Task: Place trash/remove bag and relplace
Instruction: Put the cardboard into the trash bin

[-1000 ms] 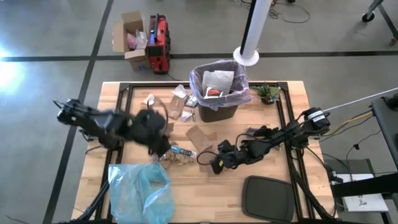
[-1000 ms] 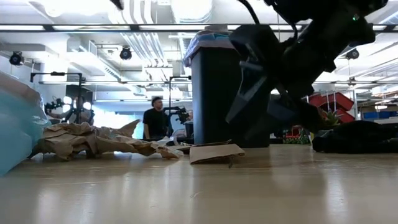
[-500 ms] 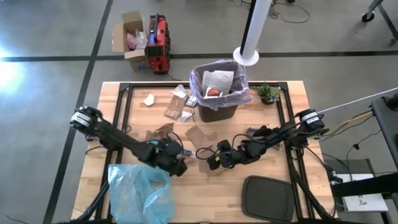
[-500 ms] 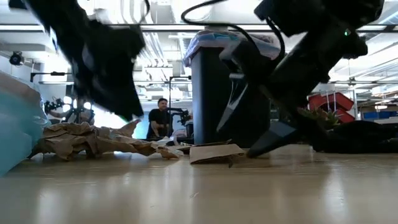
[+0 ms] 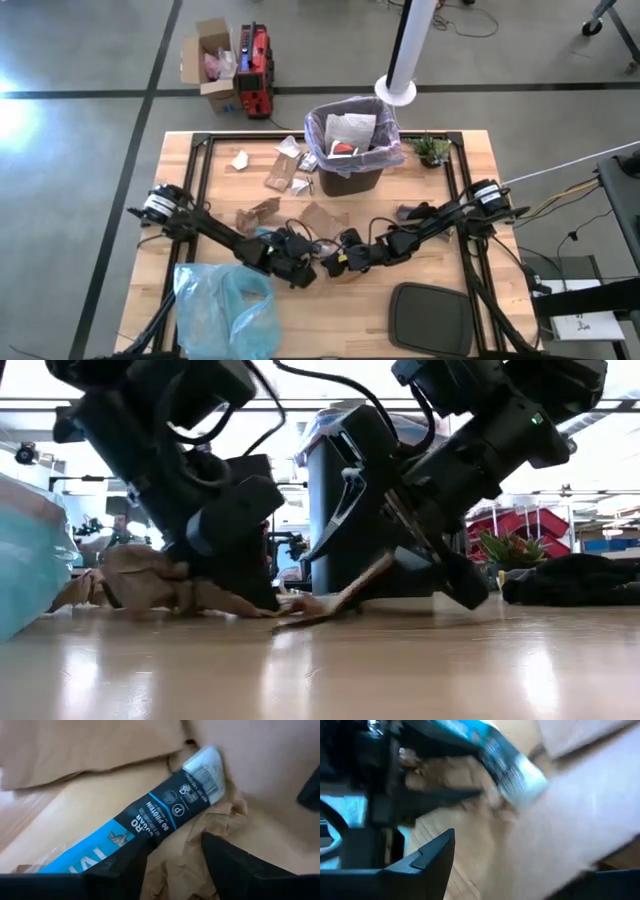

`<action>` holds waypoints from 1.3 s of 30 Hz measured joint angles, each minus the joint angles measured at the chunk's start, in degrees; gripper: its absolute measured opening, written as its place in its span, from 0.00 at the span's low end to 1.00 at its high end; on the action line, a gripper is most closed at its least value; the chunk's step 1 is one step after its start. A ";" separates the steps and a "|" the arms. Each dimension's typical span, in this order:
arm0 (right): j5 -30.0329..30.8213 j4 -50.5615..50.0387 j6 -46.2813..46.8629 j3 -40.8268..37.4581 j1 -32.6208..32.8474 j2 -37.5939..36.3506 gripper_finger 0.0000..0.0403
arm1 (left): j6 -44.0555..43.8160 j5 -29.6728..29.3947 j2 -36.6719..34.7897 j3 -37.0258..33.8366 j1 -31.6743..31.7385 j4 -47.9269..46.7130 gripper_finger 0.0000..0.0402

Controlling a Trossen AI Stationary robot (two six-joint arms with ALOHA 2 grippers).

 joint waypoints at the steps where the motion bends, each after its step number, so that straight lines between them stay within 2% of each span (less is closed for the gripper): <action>1: -0.02 0.18 -0.43 0.36 0.00 0.00 0.51 | 1.65 0.13 0.10 0.85 -0.03 0.00 0.44; 5: -0.05 -0.06 -0.78 1.25 0.02 -0.07 0.38 | 8.70 0.79 -0.03 3.60 0.09 -0.34 0.42; 10: -0.98 -2.88 -0.94 1.74 0.43 -1.25 0.08 | 11.21 1.09 -0.33 4.93 0.26 -3.31 0.41; 11: -1.42 -4.34 -1.54 1.74 0.52 -1.74 0.04 | 11.10 0.89 -0.36 4.96 0.26 -3.96 0.41; 17: -2.55 -14.28 -3.85 1.74 1.86 -8.11 0.01 | 8.63 -0.02 -0.66 5.05 0.17 -9.14 0.39; 22: -2.36 -19.15 -12.27 1.74 2.79 -17.85 0.01 | 8.62 -0.17 -0.66 4.94 0.17 -9.01 0.40; 27: 4.93 -15.34 -24.60 1.76 3.21 -28.98 0.01 | 8.65 -0.39 -0.58 4.81 0.17 -7.66 0.41; 31: 12.84 -12.94 -40.43 4.69 3.08 -35.89 0.01 | 8.70 -0.38 -0.51 4.79 0.17 -6.32 0.42; 35: 18.83 -13.16 -56.14 11.28 0.63 -38.36 0.00 | 8.77 -0.31 -0.37 4.68 0.19 -3.96 0.43; 39: 20.33 -17.48 -64.13 19.76 -4.92 -37.24 0.01 | 8.79 -0.19 -0.33 4.68 0.19 -2.62 0.41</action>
